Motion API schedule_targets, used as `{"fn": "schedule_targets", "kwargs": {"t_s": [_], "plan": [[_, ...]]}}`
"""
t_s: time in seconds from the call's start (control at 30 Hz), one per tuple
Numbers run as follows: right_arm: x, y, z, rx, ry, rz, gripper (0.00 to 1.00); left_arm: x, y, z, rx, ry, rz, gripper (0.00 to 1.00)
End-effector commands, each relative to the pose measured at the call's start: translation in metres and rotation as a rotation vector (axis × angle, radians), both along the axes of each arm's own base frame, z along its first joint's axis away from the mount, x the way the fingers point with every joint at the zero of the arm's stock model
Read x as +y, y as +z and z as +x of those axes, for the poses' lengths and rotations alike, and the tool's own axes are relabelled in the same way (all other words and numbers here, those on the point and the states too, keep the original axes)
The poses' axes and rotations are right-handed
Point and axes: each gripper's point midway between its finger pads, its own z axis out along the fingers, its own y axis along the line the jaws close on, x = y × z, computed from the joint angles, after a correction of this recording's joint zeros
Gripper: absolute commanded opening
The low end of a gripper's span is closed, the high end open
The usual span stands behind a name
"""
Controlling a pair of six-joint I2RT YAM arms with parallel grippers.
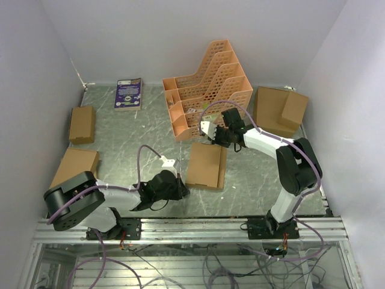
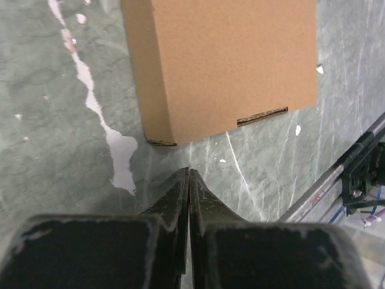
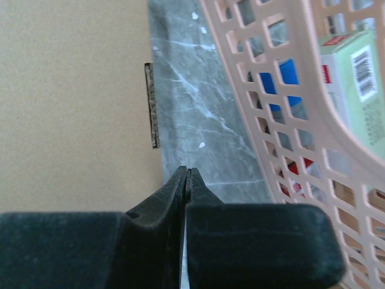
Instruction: Fold the paper box
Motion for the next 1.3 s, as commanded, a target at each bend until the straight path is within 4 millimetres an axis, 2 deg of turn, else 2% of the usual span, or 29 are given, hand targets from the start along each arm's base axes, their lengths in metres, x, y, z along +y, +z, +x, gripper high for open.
{"fn": "schedule_targets", "kwargs": {"t_s": [0.0,0.17,0.3,0.47,0.53,0.67,0.9,1.1,1.27], "plan": [[0.005,-0.017,-0.006,0.014,0.068,-0.007,0.0,0.016,-0.003,0.012,-0.03,0.093,0.068,0.08],[0.004,-0.026,-0.013,0.057,0.087,-0.015,0.0,0.021,0.001,0.019,-0.048,0.108,0.107,0.09],[0.002,-0.026,-0.029,0.093,0.115,-0.009,0.0,0.026,0.003,0.025,-0.054,0.122,0.135,0.09],[-0.004,-0.021,-0.058,0.155,0.124,0.007,0.0,0.041,0.01,0.036,-0.067,0.157,0.152,0.1],[-0.011,-0.027,-0.081,0.222,0.121,0.008,0.0,0.046,0.015,0.041,-0.077,0.166,0.145,0.11],[-0.02,-0.027,-0.113,0.294,0.117,0.017,0.0,0.052,0.023,0.053,-0.092,0.173,0.162,0.11],[-0.036,-0.026,-0.163,0.38,0.143,0.02,0.0,0.041,0.023,0.072,-0.098,0.129,0.194,0.12],[-0.052,-0.026,-0.197,0.391,0.256,-0.021,0.0,0.036,0.026,0.105,-0.119,0.111,0.228,0.12],[-0.046,-0.022,-0.214,0.42,0.324,0.028,0.0,0.018,0.025,0.132,-0.139,0.028,0.254,0.12]]}}
